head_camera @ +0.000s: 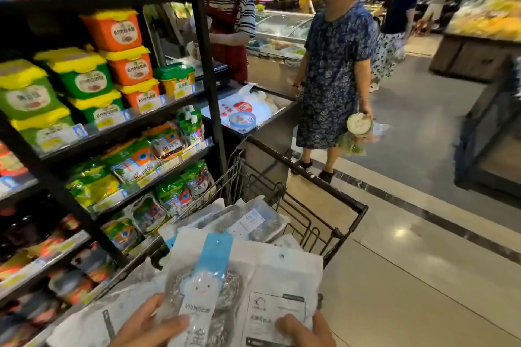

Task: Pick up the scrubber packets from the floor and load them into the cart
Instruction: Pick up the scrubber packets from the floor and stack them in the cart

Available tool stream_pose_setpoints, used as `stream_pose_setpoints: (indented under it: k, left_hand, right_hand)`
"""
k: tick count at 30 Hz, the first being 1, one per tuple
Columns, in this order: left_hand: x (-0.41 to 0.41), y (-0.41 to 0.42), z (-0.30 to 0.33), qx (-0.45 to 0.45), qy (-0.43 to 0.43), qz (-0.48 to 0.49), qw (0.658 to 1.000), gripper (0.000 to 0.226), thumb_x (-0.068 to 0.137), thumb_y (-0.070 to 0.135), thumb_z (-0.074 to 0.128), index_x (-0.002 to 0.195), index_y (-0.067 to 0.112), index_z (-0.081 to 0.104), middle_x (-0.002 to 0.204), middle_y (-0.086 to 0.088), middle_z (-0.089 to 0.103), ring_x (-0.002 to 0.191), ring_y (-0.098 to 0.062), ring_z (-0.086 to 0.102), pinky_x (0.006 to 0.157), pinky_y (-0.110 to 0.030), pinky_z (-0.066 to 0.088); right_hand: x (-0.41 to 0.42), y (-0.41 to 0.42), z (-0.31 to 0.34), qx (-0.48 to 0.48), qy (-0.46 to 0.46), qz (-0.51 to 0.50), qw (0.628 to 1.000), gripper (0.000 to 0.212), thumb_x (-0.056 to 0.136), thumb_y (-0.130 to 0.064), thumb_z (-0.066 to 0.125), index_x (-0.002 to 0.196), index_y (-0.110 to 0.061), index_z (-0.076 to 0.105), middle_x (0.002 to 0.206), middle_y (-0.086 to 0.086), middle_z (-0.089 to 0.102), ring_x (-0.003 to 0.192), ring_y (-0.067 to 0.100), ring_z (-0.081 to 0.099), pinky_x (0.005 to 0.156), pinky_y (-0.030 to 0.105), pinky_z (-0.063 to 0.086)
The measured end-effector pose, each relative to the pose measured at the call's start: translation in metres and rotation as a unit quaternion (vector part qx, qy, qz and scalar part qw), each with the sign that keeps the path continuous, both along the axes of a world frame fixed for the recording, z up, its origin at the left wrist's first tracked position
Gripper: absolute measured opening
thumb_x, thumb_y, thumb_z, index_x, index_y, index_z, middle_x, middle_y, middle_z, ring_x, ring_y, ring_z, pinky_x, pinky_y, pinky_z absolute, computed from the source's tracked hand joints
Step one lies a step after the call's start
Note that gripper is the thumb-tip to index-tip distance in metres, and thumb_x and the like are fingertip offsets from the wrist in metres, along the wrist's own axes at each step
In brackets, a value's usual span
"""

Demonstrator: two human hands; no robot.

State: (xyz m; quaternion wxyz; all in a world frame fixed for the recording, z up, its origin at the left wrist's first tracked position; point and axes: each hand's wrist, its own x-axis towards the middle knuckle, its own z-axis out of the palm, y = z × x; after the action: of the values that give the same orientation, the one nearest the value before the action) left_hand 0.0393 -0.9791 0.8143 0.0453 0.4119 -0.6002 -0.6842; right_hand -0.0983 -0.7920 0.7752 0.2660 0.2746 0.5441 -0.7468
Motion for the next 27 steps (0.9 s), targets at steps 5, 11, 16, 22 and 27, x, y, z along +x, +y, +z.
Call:
stream_pose_setpoints:
  k: [5, 11, 16, 22, 27]
  left_hand:
    - [-0.077, -0.093, -0.026, 0.029, -0.02, -0.085, 0.996, 0.094, 0.049, 0.041, 0.104, 0.134, 0.032, 0.064, 0.135, 0.008, 0.069, 0.126, -0.021, 0.062, 0.117, -0.049, 0.039]
    - [-0.175, -0.182, -0.042, -0.007, -0.028, -0.127, 0.992, 0.076, 0.073, 0.033, 0.092, 0.14, 0.028, 0.057, 0.14, 0.003, 0.063, 0.123, -0.021, 0.062, 0.104, -0.039, 0.047]
    - [-0.236, -0.242, -0.077, 0.01, -0.067, -0.183, 0.981, 0.04, 0.083, 0.026, 0.082, 0.12, 0.025, 0.066, 0.12, -0.003, 0.076, 0.11, -0.028, 0.071, 0.1, -0.047, 0.053]
    - [-0.267, -0.294, -0.146, 0.034, -0.135, -0.208, 0.968, 0.099, 0.056, 0.038, 0.101, 0.144, 0.029, 0.056, 0.137, -0.004, 0.068, 0.118, -0.031, 0.07, 0.095, -0.053, 0.059]
    - [-0.287, -0.268, -0.144, -0.014, -0.153, -0.246, 0.957, 0.085, 0.074, 0.038, 0.09, 0.148, 0.022, 0.052, 0.153, -0.003, 0.053, 0.128, -0.024, 0.058, 0.102, -0.041, 0.052]
  right_hand:
    - [-0.049, -0.029, -0.01, 0.046, 0.022, 0.056, 0.997, 0.028, 0.085, 0.003, 0.065, 0.112, -0.001, 0.071, 0.096, 0.018, 0.079, 0.096, 0.036, 0.071, 0.08, 0.049, 0.061]
    - [-0.103, -0.06, -0.042, 0.091, 0.005, 0.039, 0.995, 0.048, 0.057, -0.02, 0.079, 0.104, -0.014, 0.077, 0.099, 0.007, 0.081, 0.097, 0.034, 0.074, 0.096, 0.053, 0.058]
    - [-0.129, -0.073, -0.081, 0.109, -0.01, -0.019, 0.994, 0.057, 0.051, -0.024, 0.078, 0.107, -0.017, 0.076, 0.097, 0.004, 0.081, 0.096, 0.033, 0.075, 0.094, 0.054, 0.059]
    - [-0.141, -0.08, -0.092, 0.114, -0.059, -0.019, 0.992, 0.055, 0.059, -0.019, 0.077, 0.113, -0.012, 0.071, 0.103, 0.01, 0.078, 0.09, 0.03, 0.072, 0.076, 0.04, 0.059]
    - [-0.144, -0.087, -0.095, 0.147, -0.044, -0.023, 0.988, 0.035, 0.074, -0.012, 0.077, 0.108, -0.013, 0.067, 0.104, 0.004, 0.071, 0.092, 0.022, 0.064, 0.078, 0.037, 0.051]
